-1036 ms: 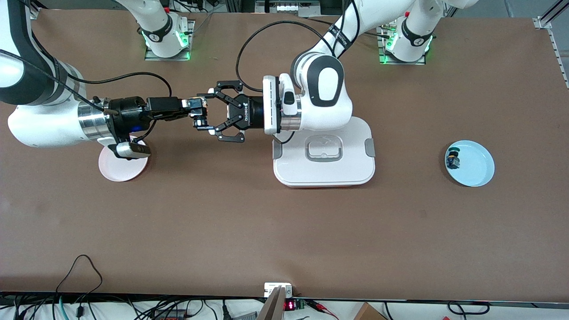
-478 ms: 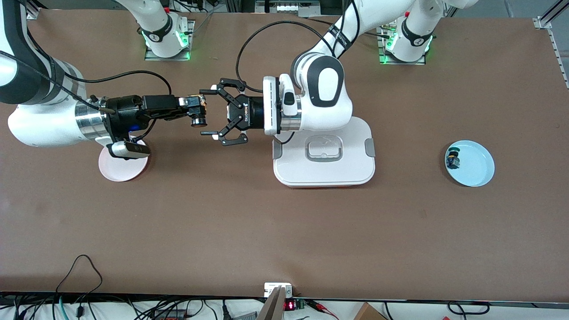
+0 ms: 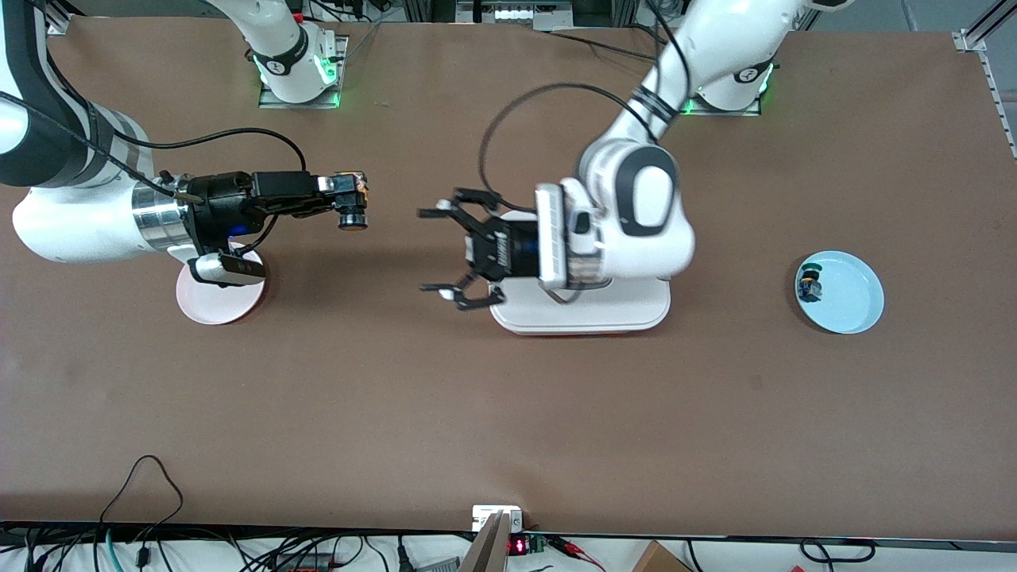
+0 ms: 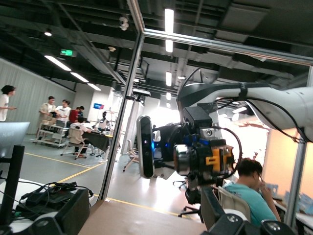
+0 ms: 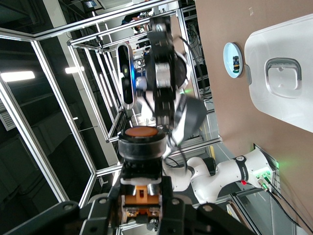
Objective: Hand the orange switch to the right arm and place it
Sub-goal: 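Open the left gripper and pull it back while the right gripper withdraws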
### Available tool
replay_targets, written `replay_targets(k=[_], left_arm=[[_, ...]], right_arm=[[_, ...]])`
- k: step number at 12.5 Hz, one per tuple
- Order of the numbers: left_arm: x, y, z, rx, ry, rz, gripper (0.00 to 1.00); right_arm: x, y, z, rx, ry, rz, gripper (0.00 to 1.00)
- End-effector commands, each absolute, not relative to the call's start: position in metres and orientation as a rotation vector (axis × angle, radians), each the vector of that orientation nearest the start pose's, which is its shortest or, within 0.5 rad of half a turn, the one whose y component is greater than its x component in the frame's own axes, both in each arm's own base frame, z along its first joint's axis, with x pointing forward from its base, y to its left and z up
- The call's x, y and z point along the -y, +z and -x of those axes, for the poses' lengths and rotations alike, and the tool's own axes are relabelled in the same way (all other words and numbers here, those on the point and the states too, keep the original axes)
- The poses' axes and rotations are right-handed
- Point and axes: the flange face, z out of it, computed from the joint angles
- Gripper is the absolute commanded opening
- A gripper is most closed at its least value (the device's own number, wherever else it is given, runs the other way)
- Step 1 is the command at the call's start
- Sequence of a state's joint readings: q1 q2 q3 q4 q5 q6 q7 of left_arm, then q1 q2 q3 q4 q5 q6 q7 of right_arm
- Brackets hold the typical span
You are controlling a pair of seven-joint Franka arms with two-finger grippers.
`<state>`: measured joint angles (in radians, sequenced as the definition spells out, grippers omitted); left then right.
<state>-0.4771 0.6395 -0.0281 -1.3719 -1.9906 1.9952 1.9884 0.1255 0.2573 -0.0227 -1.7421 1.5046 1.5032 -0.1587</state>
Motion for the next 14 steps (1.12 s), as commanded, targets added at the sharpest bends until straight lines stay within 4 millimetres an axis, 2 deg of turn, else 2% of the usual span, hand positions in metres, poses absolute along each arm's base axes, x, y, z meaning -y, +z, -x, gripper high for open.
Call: replay_targets(k=[1, 4, 6, 9, 11, 12, 14], left_arm=[[0.307, 0.408, -0.676, 1.093, 1.152, -1.101, 1.0], [0.194, 0.381, -0.692, 1.178, 1.066, -1.04, 1.0], [0.12, 0.371, -0.7, 1.261, 1.124, -1.069, 1.0], [0.044, 0.335, -0.693, 1.276, 1.066, -1.079, 1.0], [-0.007, 0.322, -0.689, 1.284, 1.045, -1.152, 1.0], [-0.043, 0.312, -0.688, 1.238, 1.079, -1.193, 1.0], [-0.104, 0.313, -0.684, 1.252, 1.099, -1.278, 1.0]], right_arm=[[-0.168, 0.496, -0.598, -0.054, 0.345, 1.608, 0.06], [-0.152, 0.495, -0.599, -0.059, 0.334, 1.642, 0.05], [-0.132, 0.49, -0.594, -0.031, 0.374, 1.69, 0.05], [-0.101, 0.479, -0.586, 0.054, 0.388, 1.785, 0.05], [-0.085, 0.467, -0.581, 0.146, 0.372, 1.902, 0.05], [-0.079, 0.461, -0.579, 0.206, 0.357, 1.946, 0.05], [-0.069, 0.45, -0.574, 0.295, 0.367, 2.034, 0.05]])
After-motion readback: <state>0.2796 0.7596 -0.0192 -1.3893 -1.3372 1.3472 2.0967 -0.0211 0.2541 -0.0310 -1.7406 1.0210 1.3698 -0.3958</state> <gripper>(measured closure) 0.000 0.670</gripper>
